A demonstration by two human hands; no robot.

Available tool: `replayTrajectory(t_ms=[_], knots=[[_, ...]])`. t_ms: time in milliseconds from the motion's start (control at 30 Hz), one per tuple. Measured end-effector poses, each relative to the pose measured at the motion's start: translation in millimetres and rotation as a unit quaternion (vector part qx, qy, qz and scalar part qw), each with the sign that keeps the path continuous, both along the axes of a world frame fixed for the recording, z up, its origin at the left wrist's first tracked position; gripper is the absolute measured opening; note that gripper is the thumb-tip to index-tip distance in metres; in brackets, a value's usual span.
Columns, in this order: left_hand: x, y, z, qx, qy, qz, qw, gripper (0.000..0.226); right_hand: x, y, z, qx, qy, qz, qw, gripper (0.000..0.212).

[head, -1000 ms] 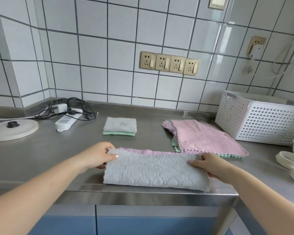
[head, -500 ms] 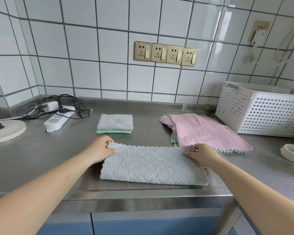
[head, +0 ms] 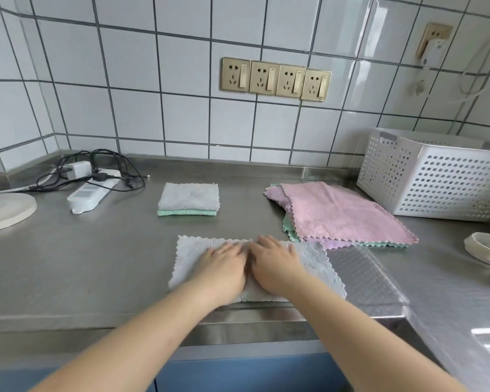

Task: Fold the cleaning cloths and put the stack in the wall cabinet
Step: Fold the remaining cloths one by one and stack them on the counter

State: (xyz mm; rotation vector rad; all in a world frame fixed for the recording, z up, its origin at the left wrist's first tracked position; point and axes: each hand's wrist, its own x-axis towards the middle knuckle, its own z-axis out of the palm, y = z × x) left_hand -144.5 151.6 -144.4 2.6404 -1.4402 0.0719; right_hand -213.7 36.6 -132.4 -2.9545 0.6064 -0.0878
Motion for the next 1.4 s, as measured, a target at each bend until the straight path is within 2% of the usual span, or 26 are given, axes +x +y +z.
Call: replayTrajectory(t_ms=[333, 567, 633, 667, 733, 833, 900, 1033, 1200, 1267, 1333, 1400], knots=[[11.1, 32.2, 2.2, 0.047, 0.032, 0.047, 0.997, 0.063, -40.8, -31.1, -10.4, -0.023, 0.057, -0.052, 0.997, 0.074], [24.9, 57.8, 2.9, 0.026, 0.058, 0.084, 0.994, 0.062, -63.2, -53.5, -7.1, -0.006, 0.058, -0.091, 0.994, 0.069], [17.5, 56.3, 6.8, -0.007, 0.015, 0.051, 0.999, 0.058, -57.3, -52.2, -3.2, -0.050, 0.037, -0.065, 0.996, 0.061], [9.8, 54.1, 9.5, -0.054, -0.014, 0.006, 0.998, 0.056, -53.1, -50.8, -0.5, -0.062, 0.008, -0.032, 0.998, 0.053], [-11.8, 46.3, 17.2, -0.122, -0.043, -0.095, 0.987, 0.051, -40.8, -45.4, 6.5, -0.022, -0.061, 0.056, 0.996, 0.039], [-41.8, 34.2, 16.0, -0.089, -0.106, -0.183, 0.973, 0.035, -20.1, -31.4, 13.9, 0.039, -0.070, 0.127, 0.989, 0.036], [-49.5, 28.0, 13.1, -0.056, -0.142, -0.186, 0.971, 0.027, -9.0, -26.7, 16.1, 0.023, -0.039, 0.136, 0.990, 0.033], [-41.9, 30.8, 13.0, -0.070, -0.186, -0.186, 0.962, 0.008, -0.1, -31.6, 17.3, -0.021, -0.009, 0.146, 0.989, 0.030], [-20.1, 64.0, 10.4, -0.093, -0.189, -0.168, 0.963, 0.015, -7.2, -39.3, 17.5, -0.040, 0.000, 0.164, 0.986, 0.045], [-9.2, 81.7, 11.9, -0.113, -0.188, -0.149, 0.964, 0.002, -11.4, -40.8, 16.1, -0.050, -0.011, 0.175, 0.983, 0.046], [2.1, 94.0, 12.1, -0.109, -0.166, -0.119, 0.973, 0.011, -15.9, -38.8, 15.4, -0.054, -0.012, 0.182, 0.982, 0.049], [14.9, 100.5, 11.2, -0.098, -0.140, -0.085, 0.982, 0.011, -20.3, -35.2, 15.0, -0.044, -0.017, 0.190, 0.981, 0.051]])
